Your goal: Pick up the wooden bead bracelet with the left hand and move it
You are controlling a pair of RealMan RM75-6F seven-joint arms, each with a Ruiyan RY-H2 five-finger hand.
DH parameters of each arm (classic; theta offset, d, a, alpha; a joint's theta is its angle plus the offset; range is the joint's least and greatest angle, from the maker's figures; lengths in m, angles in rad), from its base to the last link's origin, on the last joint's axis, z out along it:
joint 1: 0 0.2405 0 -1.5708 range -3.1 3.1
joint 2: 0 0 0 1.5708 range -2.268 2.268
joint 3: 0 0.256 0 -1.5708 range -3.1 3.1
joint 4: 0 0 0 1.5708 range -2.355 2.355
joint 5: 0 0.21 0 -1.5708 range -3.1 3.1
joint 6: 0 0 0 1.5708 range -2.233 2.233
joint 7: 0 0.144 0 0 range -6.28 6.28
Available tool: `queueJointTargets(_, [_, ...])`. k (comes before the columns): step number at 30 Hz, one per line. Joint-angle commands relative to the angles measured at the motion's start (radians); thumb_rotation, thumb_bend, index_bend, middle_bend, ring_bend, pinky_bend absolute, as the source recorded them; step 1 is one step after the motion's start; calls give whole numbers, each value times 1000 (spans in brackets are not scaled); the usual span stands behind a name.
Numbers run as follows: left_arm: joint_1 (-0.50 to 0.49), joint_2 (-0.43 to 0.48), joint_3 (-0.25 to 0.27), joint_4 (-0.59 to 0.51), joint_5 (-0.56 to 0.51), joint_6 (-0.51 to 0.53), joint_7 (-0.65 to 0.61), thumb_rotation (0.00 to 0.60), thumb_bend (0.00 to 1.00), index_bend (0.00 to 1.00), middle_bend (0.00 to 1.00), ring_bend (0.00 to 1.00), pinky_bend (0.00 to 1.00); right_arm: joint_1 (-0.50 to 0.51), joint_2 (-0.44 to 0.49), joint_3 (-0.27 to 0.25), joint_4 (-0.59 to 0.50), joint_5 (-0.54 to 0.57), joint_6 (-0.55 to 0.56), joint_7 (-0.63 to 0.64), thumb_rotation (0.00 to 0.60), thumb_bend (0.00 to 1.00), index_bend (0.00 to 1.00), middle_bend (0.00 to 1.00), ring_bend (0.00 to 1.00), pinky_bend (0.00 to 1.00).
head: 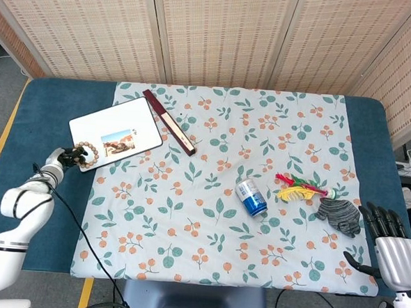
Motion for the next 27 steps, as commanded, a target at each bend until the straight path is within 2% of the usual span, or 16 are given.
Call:
queueJointTargets(1, [3,171,-134,40,-555,146,82,202,996,653,754,466,43,0,0,0,-1,-1,1,-1,422,152,0,0,0,0])
queueJointTargets(2, [18,168,-146,38,-599,141,74,187,994,651,750,463,40,0,-1,0,0,0,1,-2,422,152,0,0,0,0])
queueJointTargets(3, [27,165,-156,36,-632,135,64,203,991,646,747,458,32,0,-1,0,0,0,1,-2,423,152,0,0,0,0])
queueJointTargets(4, [37,157,-173,31,-668,119,54,242,990,639,746,451,25,1,-2,0,1,-1,-1,-2,422,152,0,0,0,0])
queueJointTargets(6, [68,133,-212,15,-757,82,52,389,982,614,731,422,4,2,-3,-1,2,0,-4,-3,422,152,0,0,0,0])
queueJointTargets(7, [82,121,-225,3,-783,56,61,420,975,606,721,408,1,2,-3,-2,2,0,-5,-2,423,151,0,0,0,0])
queueJointTargets(9, [119,81,-245,-39,-849,-13,136,427,908,571,662,359,5,3,-3,-2,2,0,-6,-1,423,152,0,0,0,0])
queueJointTargets(11, [157,61,-241,-61,-897,-33,265,388,727,495,559,306,33,3,-3,-2,1,0,-6,-1,423,151,0,0,0,0])
queueJointTargets(12, [168,56,-230,-69,-894,-45,312,338,625,460,514,284,47,3,-3,-2,1,0,-8,-1,422,151,0,0,0,0])
queueJointTargets(15, [222,47,-171,-111,-864,-60,442,184,466,424,467,245,37,5,-3,-4,1,1,-12,-2,423,151,0,0,0,0])
queueJointTargets(18, [263,45,-82,-168,-775,-105,529,120,395,445,514,258,6,7,-6,-5,0,2,-17,-8,422,152,0,0,0,0])
queueJointTargets(21, [298,49,16,-212,-679,-165,549,79,373,481,564,279,0,7,-7,-6,-1,2,-20,-12,422,151,0,0,0,0])
queueJointTargets(27, [330,86,208,-257,-507,-310,484,80,410,528,592,295,0,8,-7,-4,-1,7,-20,-13,424,151,0,0,0,0])
